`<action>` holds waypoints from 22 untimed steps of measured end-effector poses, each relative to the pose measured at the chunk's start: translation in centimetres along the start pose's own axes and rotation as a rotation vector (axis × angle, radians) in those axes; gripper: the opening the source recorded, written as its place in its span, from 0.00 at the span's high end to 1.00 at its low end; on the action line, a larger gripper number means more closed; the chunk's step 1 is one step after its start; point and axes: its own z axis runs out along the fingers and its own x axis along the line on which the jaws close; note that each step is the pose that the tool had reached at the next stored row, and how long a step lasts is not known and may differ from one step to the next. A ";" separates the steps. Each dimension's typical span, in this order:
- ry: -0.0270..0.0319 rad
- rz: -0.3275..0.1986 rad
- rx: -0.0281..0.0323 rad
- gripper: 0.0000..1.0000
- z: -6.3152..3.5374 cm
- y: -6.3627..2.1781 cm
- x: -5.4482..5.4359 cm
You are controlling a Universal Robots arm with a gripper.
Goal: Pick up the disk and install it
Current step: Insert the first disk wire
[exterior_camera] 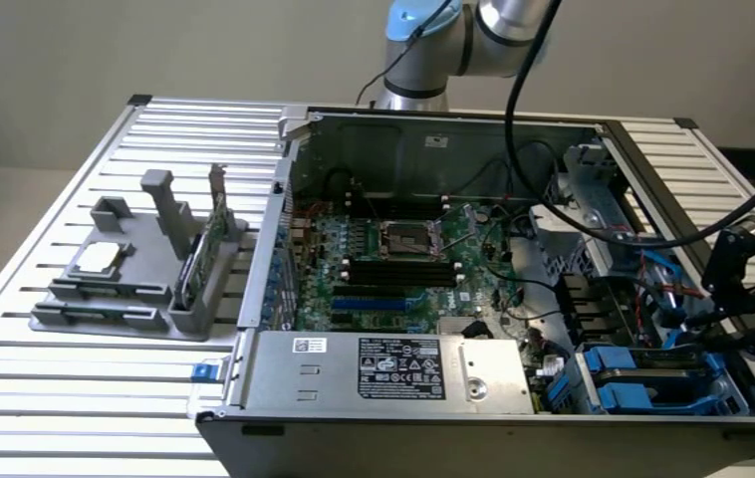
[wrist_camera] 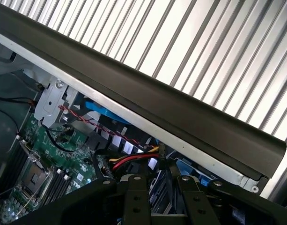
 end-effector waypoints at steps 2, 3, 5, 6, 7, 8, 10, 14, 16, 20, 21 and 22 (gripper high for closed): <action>0.0000 0.000 -0.0001 0.71 -0.05 -0.10 -0.1; 0.0002 0.000 -0.0001 0.71 -0.08 -0.17 -0.2; 0.0007 0.000 -0.0003 0.71 -0.08 -0.36 -0.3; 0.0017 0.000 -0.0008 0.71 -0.05 -0.44 -0.3; 0.0029 0.000 -0.0014 0.71 0.00 -0.48 -0.3; 0.0051 0.000 -0.0025 0.71 0.05 -0.50 -0.3; 0.0130 0.000 -0.0067 0.71 0.22 -0.54 -0.4; 0.0274 0.000 -0.0148 0.71 0.49 -0.59 -0.5; 0.0277 0.000 -0.0167 0.71 0.51 -0.60 -0.5; 0.0232 -0.004 -0.0259 0.71 0.55 -0.60 -0.5; 0.0216 -0.006 -0.0288 0.71 0.55 -0.60 -0.5; 0.0198 -0.007 -0.0325 0.71 0.57 -0.61 -0.5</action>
